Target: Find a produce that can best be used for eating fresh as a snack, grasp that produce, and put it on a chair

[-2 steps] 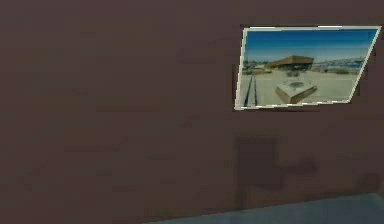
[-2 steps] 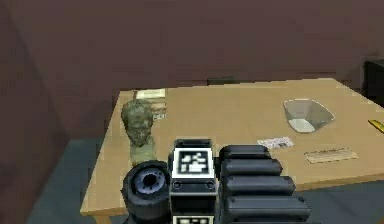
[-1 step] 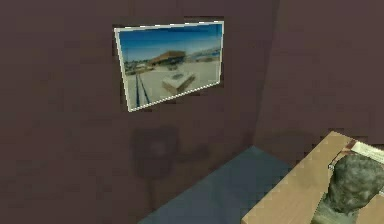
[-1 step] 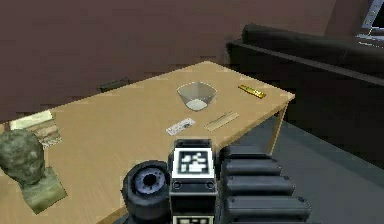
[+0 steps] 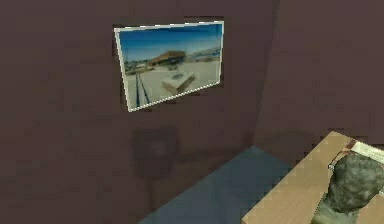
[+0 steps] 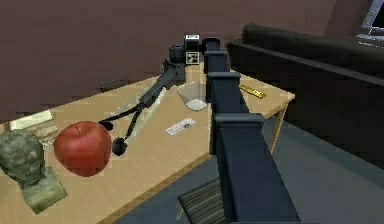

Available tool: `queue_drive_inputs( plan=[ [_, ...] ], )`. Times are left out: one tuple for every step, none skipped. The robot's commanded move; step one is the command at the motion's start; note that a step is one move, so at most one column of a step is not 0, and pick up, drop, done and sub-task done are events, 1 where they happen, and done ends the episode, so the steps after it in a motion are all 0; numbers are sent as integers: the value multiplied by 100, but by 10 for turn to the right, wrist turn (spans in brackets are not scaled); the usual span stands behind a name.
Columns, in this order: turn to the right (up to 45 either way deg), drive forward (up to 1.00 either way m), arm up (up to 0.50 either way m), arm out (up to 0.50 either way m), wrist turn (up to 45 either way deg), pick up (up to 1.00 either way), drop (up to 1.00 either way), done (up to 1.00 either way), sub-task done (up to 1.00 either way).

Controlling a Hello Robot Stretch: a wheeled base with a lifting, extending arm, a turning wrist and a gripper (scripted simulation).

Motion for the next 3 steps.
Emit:
queue_drive_inputs(
  plan=[
    [0,0,0,0,450,0,0,0,0],
    [0,0,0,0,450,0,0,0,0],
    [0,0,0,0,450,0,0,0,0]
  ],
)
